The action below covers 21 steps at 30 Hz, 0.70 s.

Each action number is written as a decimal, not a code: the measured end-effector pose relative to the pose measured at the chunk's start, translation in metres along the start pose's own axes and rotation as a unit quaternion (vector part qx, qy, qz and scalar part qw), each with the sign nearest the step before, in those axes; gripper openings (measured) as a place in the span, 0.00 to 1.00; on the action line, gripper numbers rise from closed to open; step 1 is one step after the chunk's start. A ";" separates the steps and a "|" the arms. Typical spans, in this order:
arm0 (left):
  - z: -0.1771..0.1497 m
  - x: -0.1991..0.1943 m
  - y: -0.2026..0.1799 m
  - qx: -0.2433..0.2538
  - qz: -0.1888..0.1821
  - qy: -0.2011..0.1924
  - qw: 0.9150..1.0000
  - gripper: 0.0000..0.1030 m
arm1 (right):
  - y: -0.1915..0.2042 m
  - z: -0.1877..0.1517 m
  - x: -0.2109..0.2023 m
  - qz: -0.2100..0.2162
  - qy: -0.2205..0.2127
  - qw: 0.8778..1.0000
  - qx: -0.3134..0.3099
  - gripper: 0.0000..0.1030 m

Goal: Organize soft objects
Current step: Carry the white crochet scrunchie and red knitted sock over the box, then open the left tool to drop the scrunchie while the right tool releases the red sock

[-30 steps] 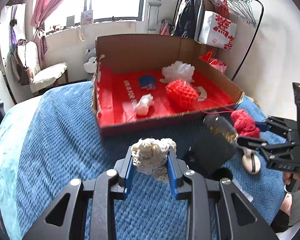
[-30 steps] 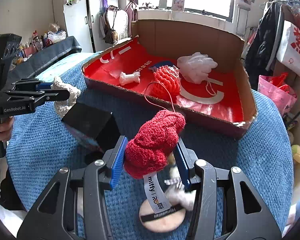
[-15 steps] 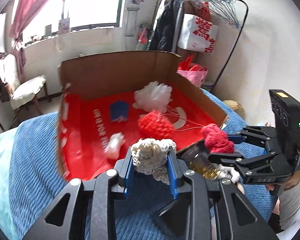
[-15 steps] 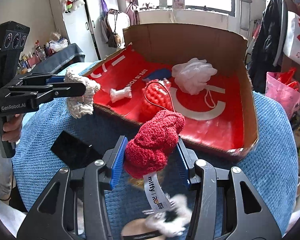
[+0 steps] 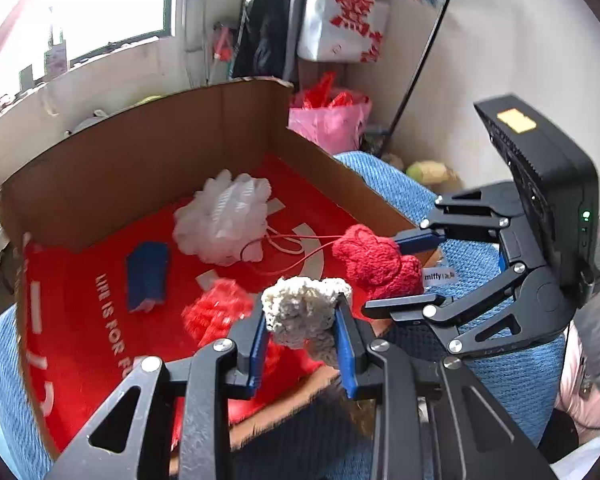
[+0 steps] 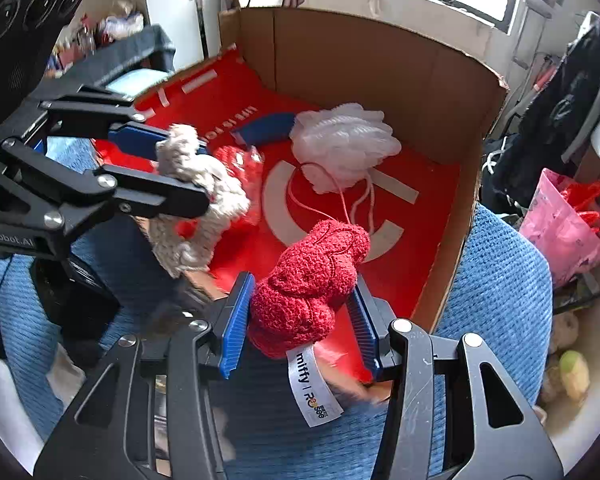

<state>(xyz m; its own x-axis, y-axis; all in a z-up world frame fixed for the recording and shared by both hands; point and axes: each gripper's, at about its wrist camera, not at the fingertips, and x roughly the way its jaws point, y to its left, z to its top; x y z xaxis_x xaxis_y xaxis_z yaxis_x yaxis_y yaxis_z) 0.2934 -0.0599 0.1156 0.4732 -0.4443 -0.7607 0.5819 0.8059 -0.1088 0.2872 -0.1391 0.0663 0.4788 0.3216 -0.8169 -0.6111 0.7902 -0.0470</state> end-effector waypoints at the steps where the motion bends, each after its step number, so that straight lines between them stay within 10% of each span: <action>1: 0.003 0.006 0.000 0.002 -0.004 0.008 1.000 0.31 | -0.002 0.001 0.003 -0.004 0.006 1.000 -0.006 0.44; 21: 0.030 0.081 0.015 0.046 0.005 0.119 0.992 0.31 | -0.017 0.022 0.045 -0.027 0.094 0.991 -0.091 0.44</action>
<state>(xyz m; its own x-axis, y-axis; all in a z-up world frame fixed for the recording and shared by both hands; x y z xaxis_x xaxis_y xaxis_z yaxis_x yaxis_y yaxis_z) 0.3604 -0.0951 0.0713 0.3166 -0.3220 -0.8922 0.6403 0.7665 -0.0494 0.3329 -0.1262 0.0427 0.3986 0.1660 -0.9020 -0.7001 0.6903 -0.1824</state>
